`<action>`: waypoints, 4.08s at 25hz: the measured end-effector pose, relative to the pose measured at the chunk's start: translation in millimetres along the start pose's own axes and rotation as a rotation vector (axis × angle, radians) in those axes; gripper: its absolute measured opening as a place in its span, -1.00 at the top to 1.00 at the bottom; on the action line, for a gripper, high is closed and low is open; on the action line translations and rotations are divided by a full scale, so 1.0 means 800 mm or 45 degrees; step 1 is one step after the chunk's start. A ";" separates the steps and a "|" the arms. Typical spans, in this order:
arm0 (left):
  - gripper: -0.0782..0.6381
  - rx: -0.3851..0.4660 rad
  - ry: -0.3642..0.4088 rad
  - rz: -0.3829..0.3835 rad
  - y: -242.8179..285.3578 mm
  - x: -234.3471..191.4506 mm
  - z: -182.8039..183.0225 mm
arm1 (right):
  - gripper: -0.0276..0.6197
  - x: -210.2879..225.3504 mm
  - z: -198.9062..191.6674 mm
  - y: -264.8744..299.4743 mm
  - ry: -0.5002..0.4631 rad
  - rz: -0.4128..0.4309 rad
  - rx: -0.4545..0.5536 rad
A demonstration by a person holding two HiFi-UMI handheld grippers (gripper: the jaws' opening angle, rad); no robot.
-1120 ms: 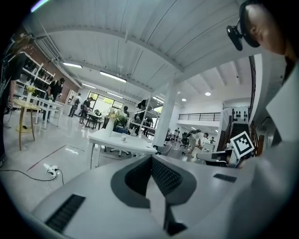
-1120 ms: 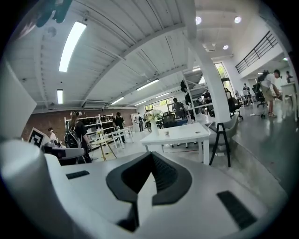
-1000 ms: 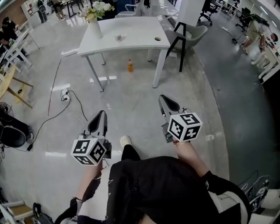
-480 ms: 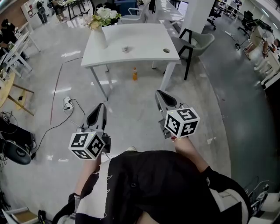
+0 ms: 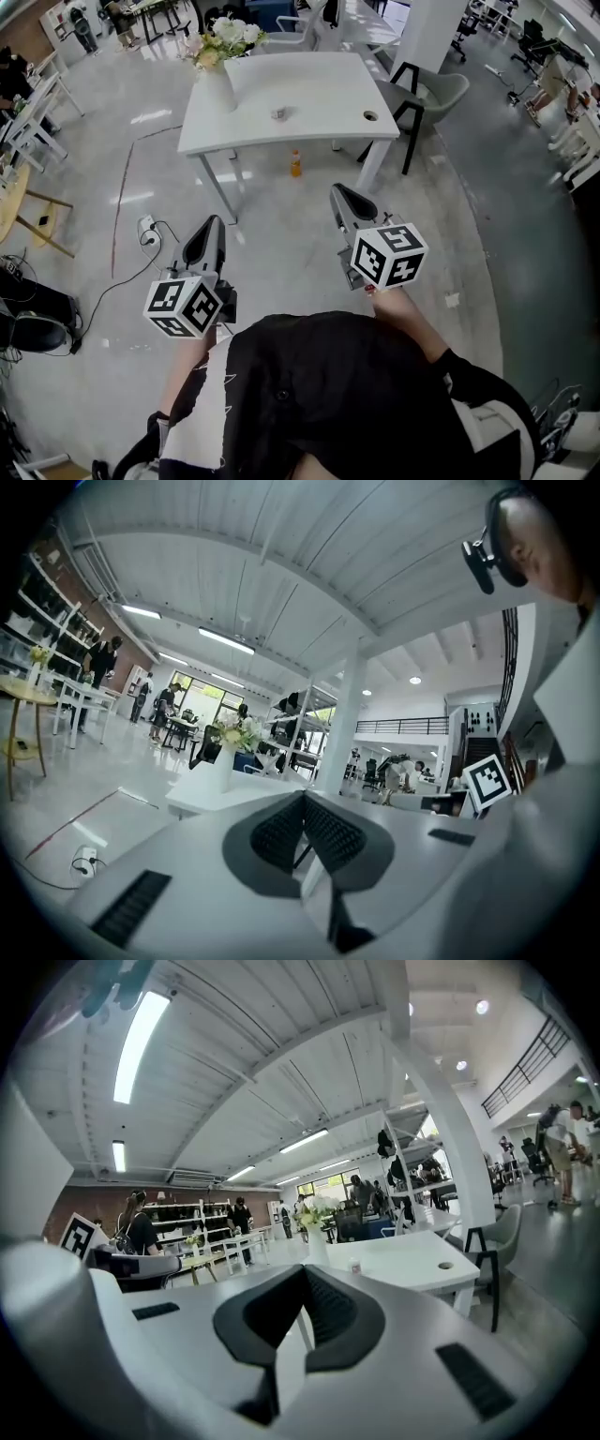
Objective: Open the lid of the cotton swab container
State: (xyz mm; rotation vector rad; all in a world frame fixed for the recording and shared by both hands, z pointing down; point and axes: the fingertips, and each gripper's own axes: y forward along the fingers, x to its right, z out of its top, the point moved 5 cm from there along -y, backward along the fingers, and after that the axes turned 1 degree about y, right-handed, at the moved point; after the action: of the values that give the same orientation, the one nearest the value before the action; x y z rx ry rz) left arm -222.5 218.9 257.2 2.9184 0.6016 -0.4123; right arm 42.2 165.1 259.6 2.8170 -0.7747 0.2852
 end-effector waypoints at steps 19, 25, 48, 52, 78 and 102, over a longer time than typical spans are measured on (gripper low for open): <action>0.76 0.001 0.025 0.042 0.113 -0.055 0.011 | 0.90 0.070 0.011 0.118 0.049 -0.005 -0.027; 0.76 0.023 0.043 0.051 0.180 -0.067 0.026 | 0.90 0.114 0.032 0.176 0.060 0.022 -0.033; 0.76 0.030 0.003 0.157 0.387 -0.094 0.023 | 0.90 0.280 0.068 0.328 0.064 0.081 -0.115; 0.76 -0.025 -0.061 0.155 0.406 -0.107 -0.001 | 0.90 0.303 0.045 0.336 0.119 0.050 -0.164; -0.05 -0.543 0.123 -0.109 0.583 -0.187 -0.146 | 0.90 0.380 -0.060 0.407 0.281 -0.168 -0.383; -0.04 -0.789 0.398 -0.265 0.642 -0.205 -0.173 | 0.90 0.403 -0.072 0.457 0.346 -0.174 -0.451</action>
State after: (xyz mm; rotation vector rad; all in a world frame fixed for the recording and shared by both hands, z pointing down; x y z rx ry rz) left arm -126.5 -283.8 474.9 2.3375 0.8889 0.1948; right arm 116.0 -283.4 444.6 2.4184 -0.5122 0.4477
